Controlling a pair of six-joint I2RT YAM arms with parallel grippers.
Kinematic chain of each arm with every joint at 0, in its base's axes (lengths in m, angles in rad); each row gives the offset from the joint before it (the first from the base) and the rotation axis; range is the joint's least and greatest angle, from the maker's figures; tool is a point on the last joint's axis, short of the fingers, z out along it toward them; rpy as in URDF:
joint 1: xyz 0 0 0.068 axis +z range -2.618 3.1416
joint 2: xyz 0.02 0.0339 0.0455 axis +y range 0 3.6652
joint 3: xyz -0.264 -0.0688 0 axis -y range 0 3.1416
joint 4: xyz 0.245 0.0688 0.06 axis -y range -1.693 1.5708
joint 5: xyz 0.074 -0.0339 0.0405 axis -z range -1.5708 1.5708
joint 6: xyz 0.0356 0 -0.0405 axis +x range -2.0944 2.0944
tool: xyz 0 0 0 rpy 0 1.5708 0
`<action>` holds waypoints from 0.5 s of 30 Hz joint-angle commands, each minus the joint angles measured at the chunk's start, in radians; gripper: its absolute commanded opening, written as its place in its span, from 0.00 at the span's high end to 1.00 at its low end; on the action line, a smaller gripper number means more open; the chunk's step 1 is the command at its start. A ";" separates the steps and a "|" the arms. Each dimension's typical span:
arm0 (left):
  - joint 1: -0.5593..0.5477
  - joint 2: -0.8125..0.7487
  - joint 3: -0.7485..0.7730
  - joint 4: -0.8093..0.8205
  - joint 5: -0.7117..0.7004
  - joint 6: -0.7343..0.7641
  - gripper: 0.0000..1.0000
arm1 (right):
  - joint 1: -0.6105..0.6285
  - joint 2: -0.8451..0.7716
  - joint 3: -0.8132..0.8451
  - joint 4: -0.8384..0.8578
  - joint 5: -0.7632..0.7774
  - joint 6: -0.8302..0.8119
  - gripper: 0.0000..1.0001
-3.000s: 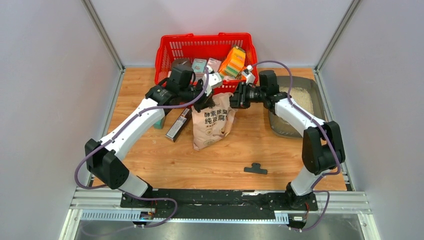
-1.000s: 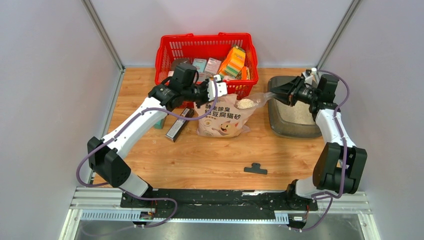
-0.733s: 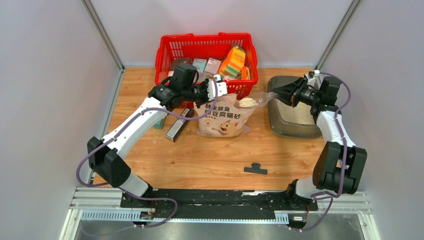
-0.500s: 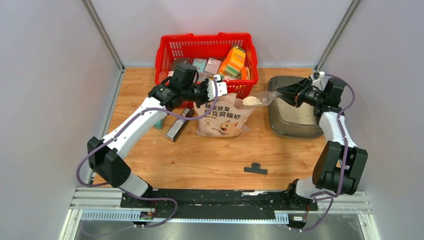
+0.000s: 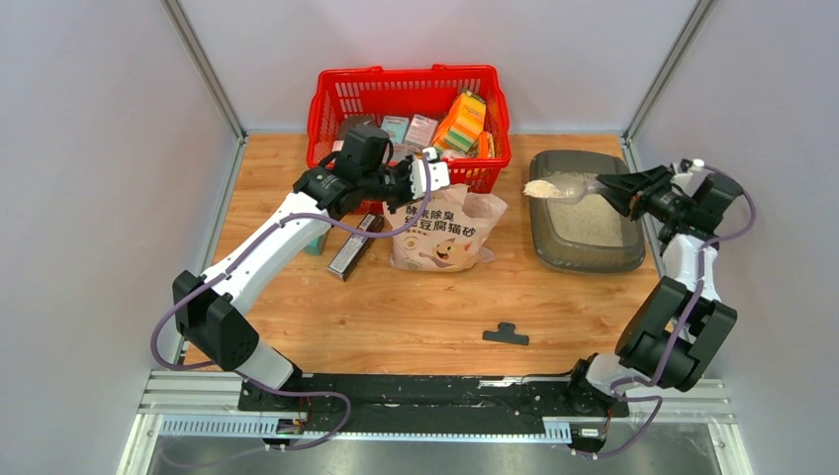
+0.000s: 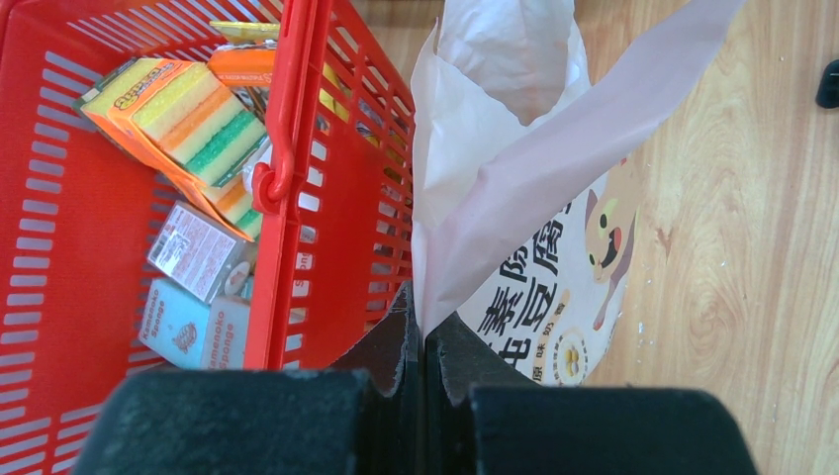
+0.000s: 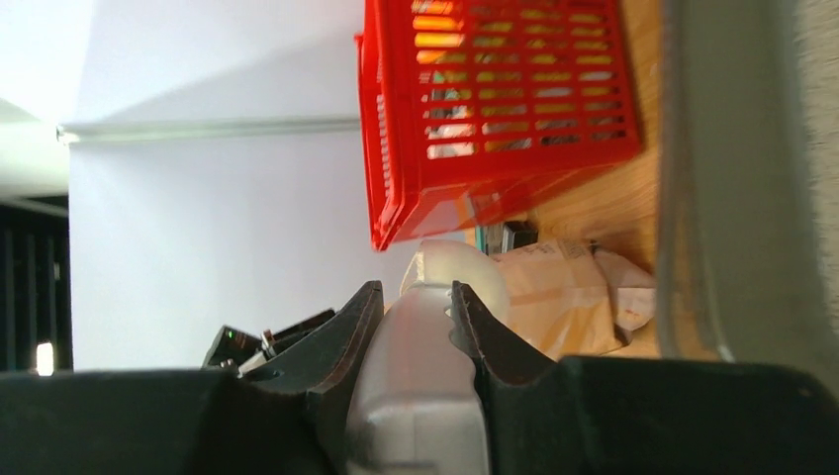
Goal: Fill the litter box with clean litter
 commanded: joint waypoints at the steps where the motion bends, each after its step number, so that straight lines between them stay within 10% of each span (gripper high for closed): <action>1: 0.002 -0.050 0.058 0.114 0.048 0.017 1.00 | -0.111 -0.021 -0.031 0.074 -0.008 0.018 1.00; 15: 0.002 -0.081 0.018 0.097 0.048 -0.003 1.00 | -0.237 -0.099 -0.019 -0.226 0.440 -0.422 1.00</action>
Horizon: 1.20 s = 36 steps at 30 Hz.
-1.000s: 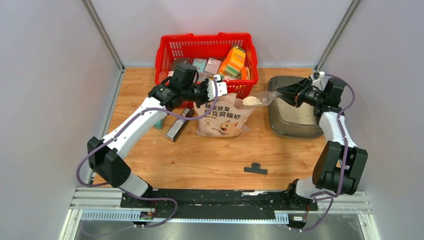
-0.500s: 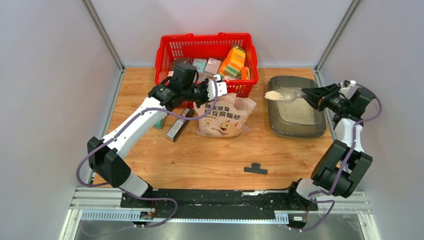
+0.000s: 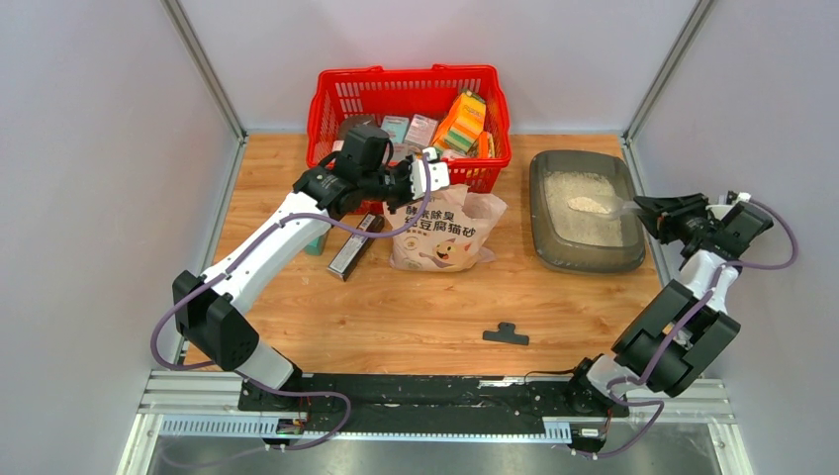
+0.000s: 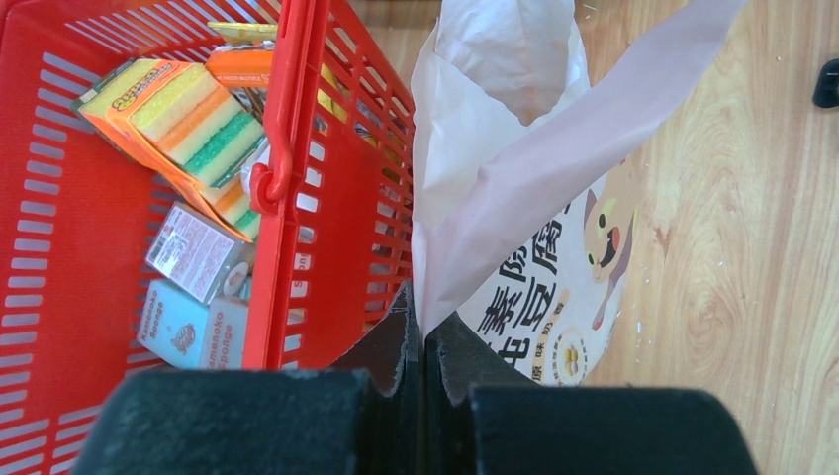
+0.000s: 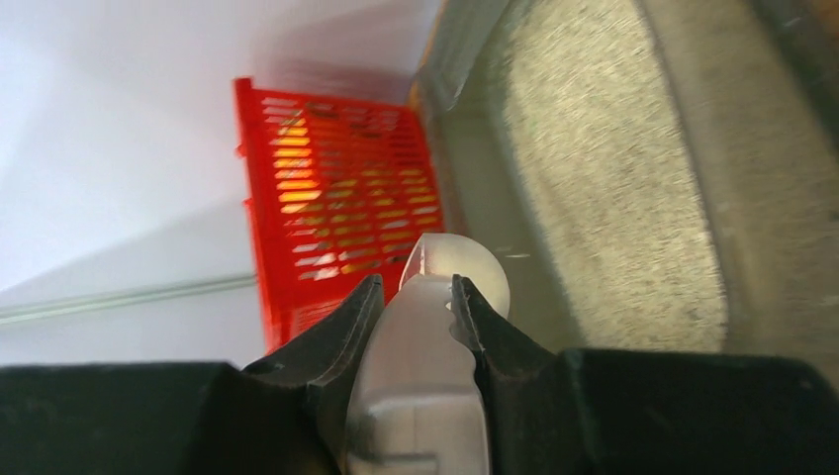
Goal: Fill the litter box with clean litter
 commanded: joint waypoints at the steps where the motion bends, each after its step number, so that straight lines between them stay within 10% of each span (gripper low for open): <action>1: 0.002 -0.090 0.012 0.101 0.044 -0.007 1.00 | 0.005 -0.098 0.046 -0.126 0.266 -0.229 1.00; 12: 0.002 -0.144 -0.068 0.121 0.059 -0.021 1.00 | 0.249 -0.143 0.166 -0.151 0.711 -0.504 1.00; 22: 0.002 -0.216 -0.138 0.135 0.076 -0.033 1.00 | 0.321 -0.064 0.326 -0.217 0.783 -0.634 1.00; 36: 0.003 -0.245 -0.181 0.161 0.088 -0.111 1.00 | 0.574 -0.255 0.519 -0.622 0.052 -1.002 1.00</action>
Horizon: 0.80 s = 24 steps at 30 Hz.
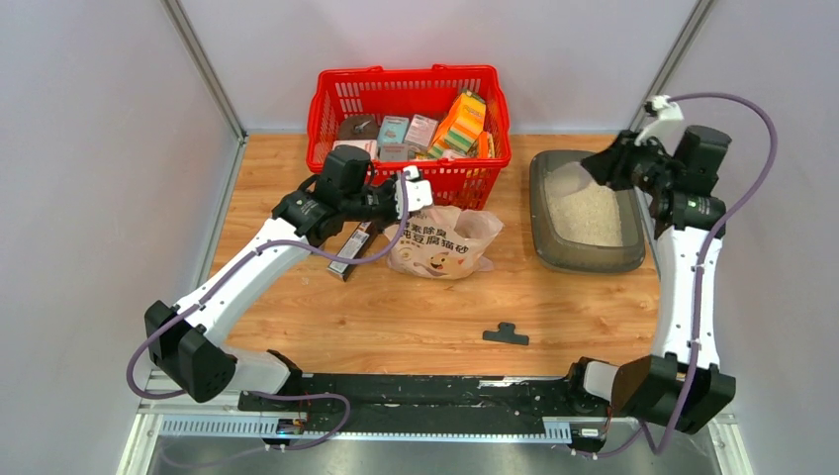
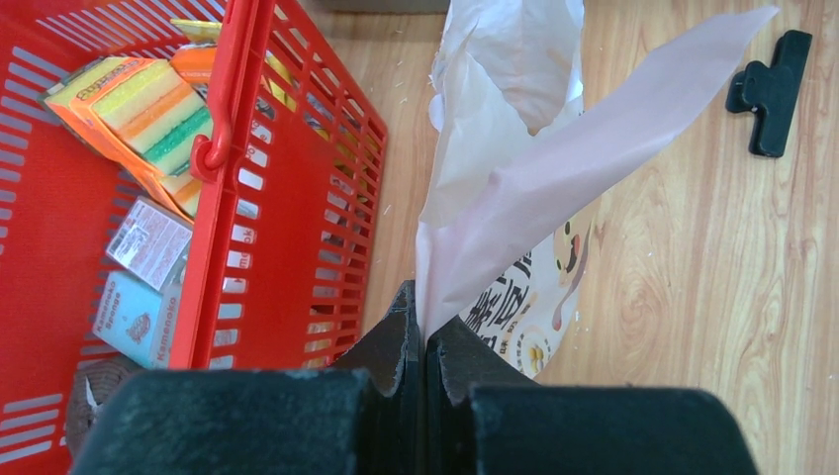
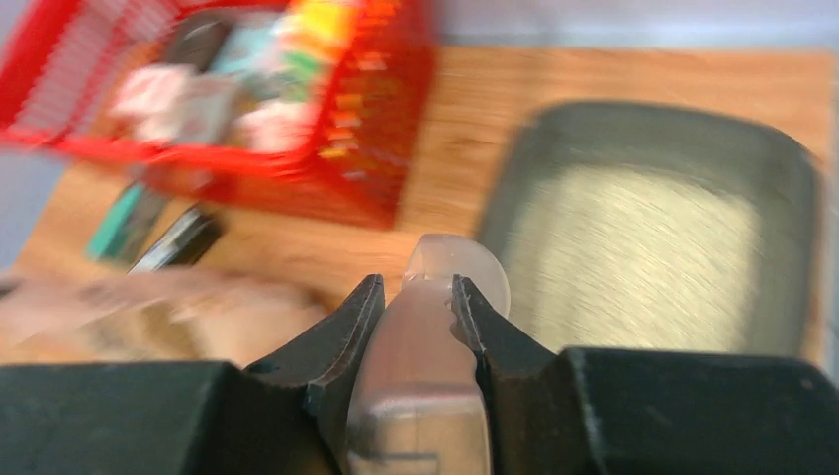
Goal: Fill the litter box with clean litter
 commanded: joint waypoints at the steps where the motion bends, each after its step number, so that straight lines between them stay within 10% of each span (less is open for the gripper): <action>1: 0.002 -0.061 0.013 0.131 0.034 -0.082 1.00 | 0.214 -0.066 0.152 -0.171 -0.296 -0.137 1.00; 17: 0.002 -0.033 0.040 0.179 -0.004 -0.268 1.00 | 0.607 0.080 0.239 -0.344 -0.149 -0.333 1.00; 24: 0.002 -0.043 0.036 0.243 -0.041 -0.377 1.00 | 0.742 0.130 0.166 -0.104 0.294 -0.218 1.00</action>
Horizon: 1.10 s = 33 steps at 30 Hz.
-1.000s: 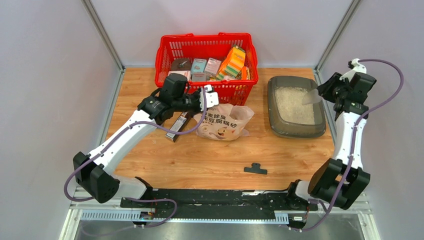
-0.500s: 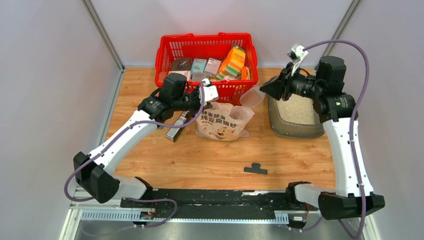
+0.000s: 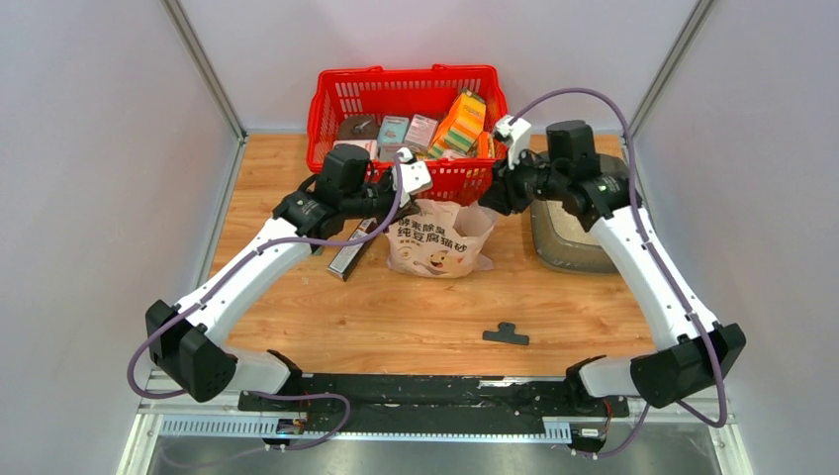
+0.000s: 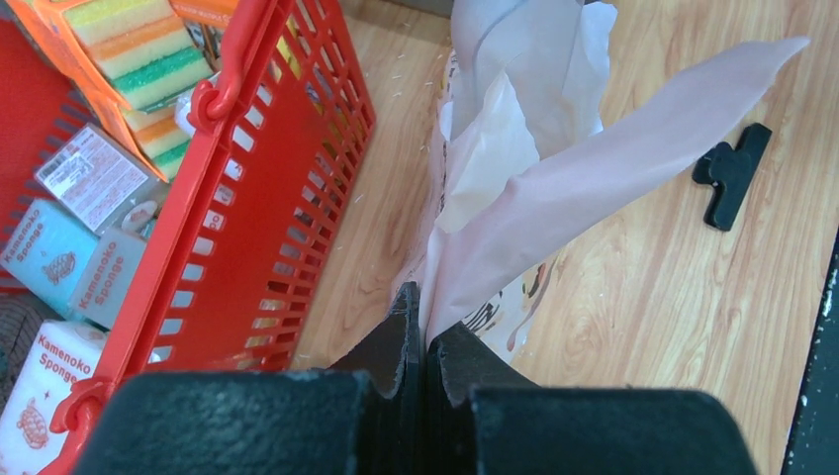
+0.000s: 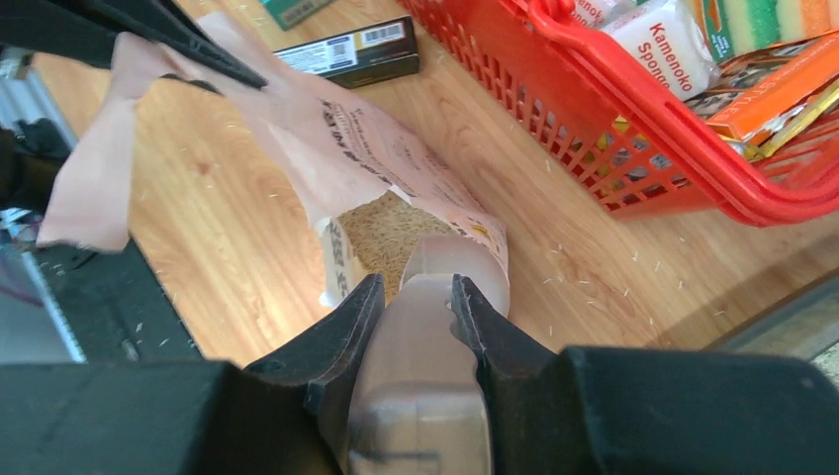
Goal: Fill the litter box with clean litter
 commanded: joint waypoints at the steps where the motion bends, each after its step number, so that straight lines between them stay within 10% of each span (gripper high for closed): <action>1: 0.000 -0.039 0.044 0.233 -0.006 -0.185 1.00 | 0.084 0.065 -0.002 0.186 0.315 0.110 1.00; 11: 0.000 0.069 0.177 0.343 -0.052 -0.316 1.00 | 0.138 0.214 0.048 0.252 0.571 0.263 1.00; 19: 0.000 0.043 0.110 0.329 -0.032 -0.356 1.00 | 0.164 0.170 -0.245 0.453 0.700 0.301 1.00; 33: 0.000 0.062 0.118 0.363 -0.035 -0.407 1.00 | 0.134 0.230 -0.379 0.511 0.444 0.641 1.00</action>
